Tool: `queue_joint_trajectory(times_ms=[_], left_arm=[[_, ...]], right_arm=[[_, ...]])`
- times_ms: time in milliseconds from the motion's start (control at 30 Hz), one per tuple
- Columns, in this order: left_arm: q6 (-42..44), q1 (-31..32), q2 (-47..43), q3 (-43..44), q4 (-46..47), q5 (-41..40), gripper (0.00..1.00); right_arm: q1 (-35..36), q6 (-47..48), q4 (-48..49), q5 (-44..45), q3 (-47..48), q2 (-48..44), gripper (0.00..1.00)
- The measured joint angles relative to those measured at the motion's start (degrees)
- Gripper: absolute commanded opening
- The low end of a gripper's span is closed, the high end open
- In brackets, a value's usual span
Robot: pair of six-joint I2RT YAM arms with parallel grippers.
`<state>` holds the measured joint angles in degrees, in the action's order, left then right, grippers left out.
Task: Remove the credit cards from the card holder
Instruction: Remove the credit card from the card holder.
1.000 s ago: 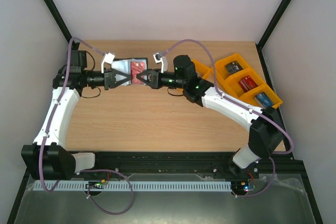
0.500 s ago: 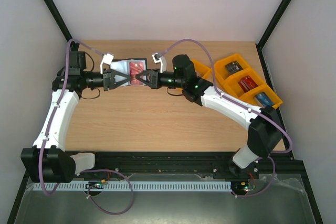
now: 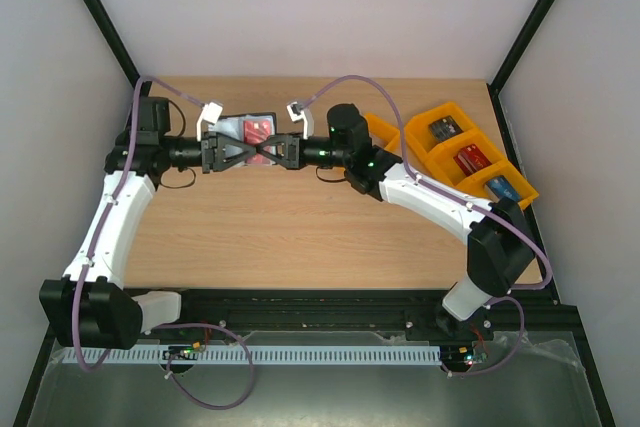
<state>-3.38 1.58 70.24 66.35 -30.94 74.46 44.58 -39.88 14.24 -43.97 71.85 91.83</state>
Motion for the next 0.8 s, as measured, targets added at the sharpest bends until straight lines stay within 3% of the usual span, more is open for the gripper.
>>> queue_joint_trajectory(times_ms=[133,533,800], left_arm=[[0.9,-1.7,0.0,0.4,-0.8,-0.6,0.37],[1.2,-1.6,0.0,2.3,-1.3,-9.8,0.43],[-0.2,-0.3,-0.1,2.3,-0.3,-9.8,0.48]], right_arm=[[0.0,-0.1,0.8,-0.4,0.0,0.0,0.02],[-0.3,-0.7,0.2,0.2,-0.1,0.0,0.02],[-0.3,-1.9,0.7,0.2,-0.1,0.2,0.02]])
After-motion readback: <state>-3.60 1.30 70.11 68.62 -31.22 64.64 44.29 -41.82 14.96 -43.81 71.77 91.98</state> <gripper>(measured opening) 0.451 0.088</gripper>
